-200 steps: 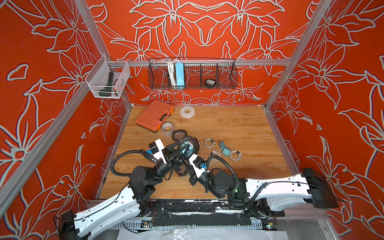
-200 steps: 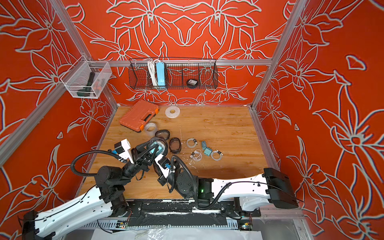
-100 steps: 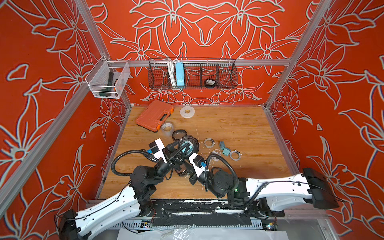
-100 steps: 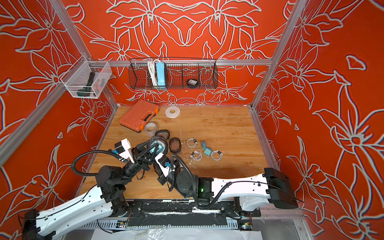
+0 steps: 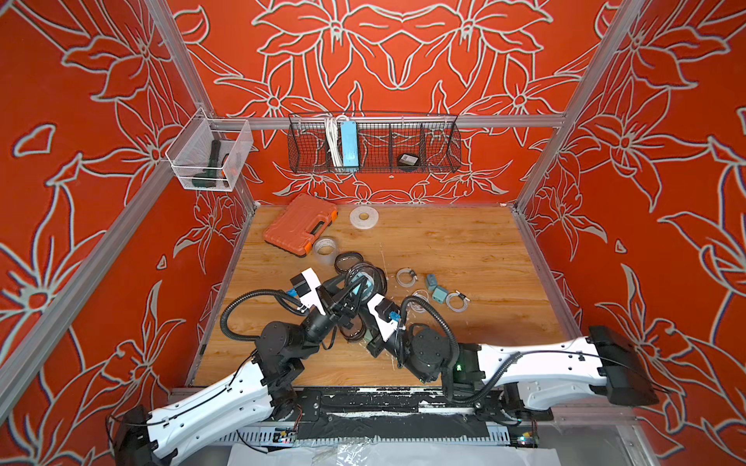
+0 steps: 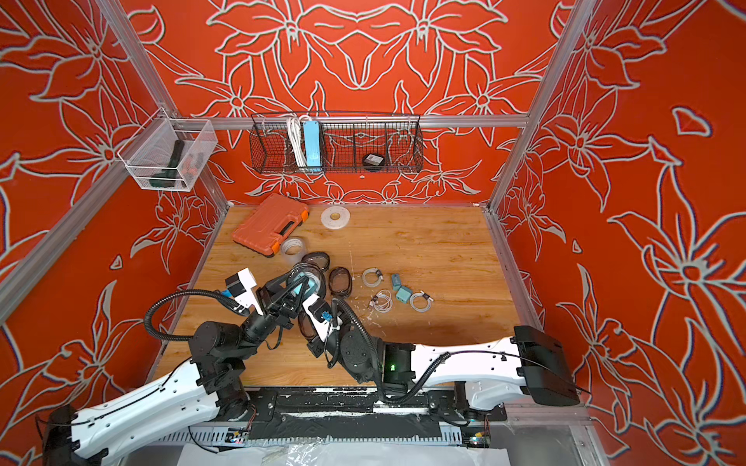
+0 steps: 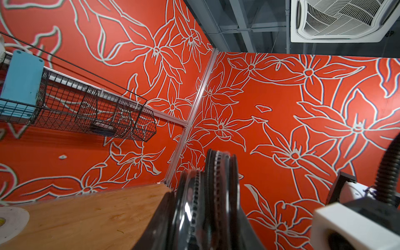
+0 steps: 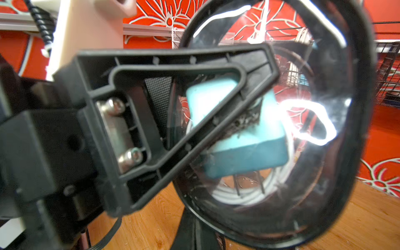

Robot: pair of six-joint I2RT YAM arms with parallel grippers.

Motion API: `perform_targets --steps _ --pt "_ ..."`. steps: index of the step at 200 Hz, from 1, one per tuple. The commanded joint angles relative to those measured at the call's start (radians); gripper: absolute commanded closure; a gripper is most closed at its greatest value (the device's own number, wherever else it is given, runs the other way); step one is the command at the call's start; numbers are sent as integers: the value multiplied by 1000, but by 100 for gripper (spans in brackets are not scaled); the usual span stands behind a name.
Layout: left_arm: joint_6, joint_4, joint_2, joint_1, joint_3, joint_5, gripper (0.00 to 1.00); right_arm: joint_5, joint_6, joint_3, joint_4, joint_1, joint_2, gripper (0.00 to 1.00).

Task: Pack away charging kits
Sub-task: Zip the zipper on the storage bag.

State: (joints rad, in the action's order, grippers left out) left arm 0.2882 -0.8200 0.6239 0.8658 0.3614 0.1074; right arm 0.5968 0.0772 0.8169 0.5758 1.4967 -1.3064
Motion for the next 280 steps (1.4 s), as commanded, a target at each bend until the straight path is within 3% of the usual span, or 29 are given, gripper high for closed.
perform_targets --steps 1,91,158,211,260,280 --pt "6 45 -20 4 -4 38 100 117 -15 -35 86 -26 45 100" --pt "23 58 -32 4 -4 48 100 141 37 -176 63 -99 148 100" --pt "47 101 6 4 34 -8 100 115 -6 -205 34 -135 211 100" --pt "37 224 71 2 121 -124 100 -46 -83 -190 -65 -269 306 100" --pt "51 329 150 2 212 -222 100 -197 -211 -189 -158 -315 451 100" --pt "56 359 166 2 240 -258 100 -206 -254 -192 -163 -322 491 100"
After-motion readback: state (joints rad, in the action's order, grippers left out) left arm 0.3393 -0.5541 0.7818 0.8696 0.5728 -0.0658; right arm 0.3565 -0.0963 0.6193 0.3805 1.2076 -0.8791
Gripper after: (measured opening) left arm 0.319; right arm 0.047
